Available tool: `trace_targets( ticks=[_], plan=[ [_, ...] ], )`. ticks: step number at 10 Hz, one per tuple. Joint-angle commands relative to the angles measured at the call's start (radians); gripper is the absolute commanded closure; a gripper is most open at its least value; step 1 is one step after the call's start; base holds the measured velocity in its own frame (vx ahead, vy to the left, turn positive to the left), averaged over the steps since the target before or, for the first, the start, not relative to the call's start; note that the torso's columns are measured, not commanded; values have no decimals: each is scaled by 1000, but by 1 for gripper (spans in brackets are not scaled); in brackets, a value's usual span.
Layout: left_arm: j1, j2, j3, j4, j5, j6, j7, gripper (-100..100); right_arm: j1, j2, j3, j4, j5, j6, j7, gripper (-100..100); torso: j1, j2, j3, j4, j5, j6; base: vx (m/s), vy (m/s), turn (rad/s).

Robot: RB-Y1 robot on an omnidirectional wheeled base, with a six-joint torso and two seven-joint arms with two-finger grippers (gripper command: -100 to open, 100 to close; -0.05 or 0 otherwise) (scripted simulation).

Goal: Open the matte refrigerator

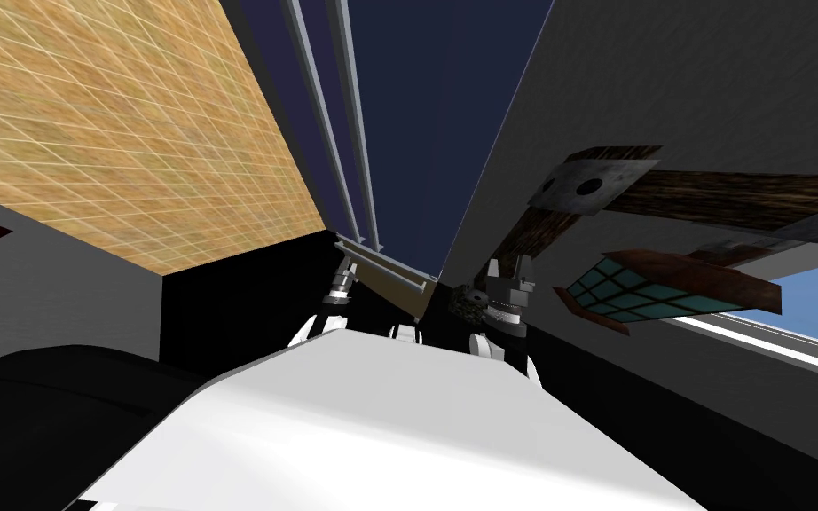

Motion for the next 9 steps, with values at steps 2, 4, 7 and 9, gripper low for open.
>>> trace_targets(
  ticks=[2, 4, 7, 9],
  plan=[
    [-31, 3, 18, 107, 2, -46, -1, -100, 0, 0, 0, 0, 0, 0, 0, 0, 3, 1, 0, 0, 1, 0, 29, -86, 2],
    [-44, 4, 27, 160, 3, -68, -1, -100, 0, 0, 0, 0, 0, 0, 0, 0, 1, 1, 0, 0, 0, 0, 34, -89, 5],
    [-70, 4, 46, 250, 6, -114, -1, -100, 0, 0, 0, 0, 0, 0, 0, 0, -1, 0, 0, 0, 0, 0, 40, -145, 6],
    [-84, 4, 55, 307, 7, -136, -1, -100, 0, 0, 0, 0, 0, 0, 0, 0, 3, 1, 1, 0, 1, 0, 19, -97, 2]
  ],
)
